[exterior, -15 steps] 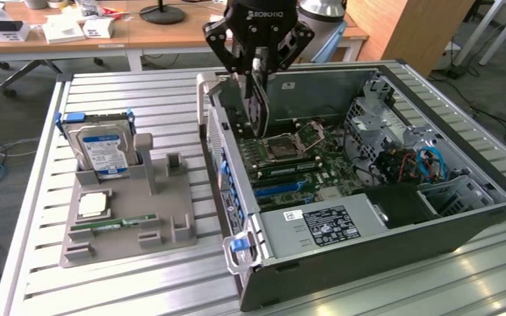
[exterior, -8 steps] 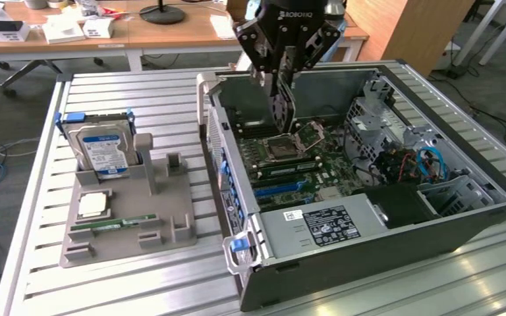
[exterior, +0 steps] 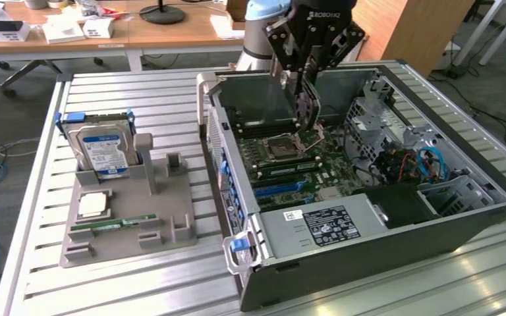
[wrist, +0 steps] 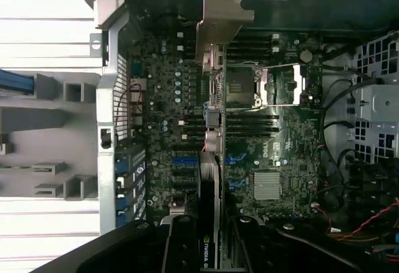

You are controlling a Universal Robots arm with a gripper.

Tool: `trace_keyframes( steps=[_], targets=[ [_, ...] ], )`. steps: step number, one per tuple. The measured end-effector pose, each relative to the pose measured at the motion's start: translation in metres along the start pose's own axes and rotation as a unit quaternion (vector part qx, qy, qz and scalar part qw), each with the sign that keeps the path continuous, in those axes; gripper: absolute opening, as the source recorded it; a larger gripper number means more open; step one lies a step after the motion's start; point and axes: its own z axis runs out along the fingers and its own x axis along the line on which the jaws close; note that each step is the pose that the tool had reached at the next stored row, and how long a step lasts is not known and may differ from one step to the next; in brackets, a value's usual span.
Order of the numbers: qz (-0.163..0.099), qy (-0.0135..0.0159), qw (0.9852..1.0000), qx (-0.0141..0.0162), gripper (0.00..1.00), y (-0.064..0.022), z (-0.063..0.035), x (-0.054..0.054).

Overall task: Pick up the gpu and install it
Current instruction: 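Pick up the gpu and move the gpu toward the slot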

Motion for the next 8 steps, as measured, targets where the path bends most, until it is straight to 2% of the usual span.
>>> trace_keyframes(
  steps=[8],
  targets=[
    [0.0, 0.0, 1.0, 0.0, 0.26, 0.001, 0.0009, -0.036]
  ],
)
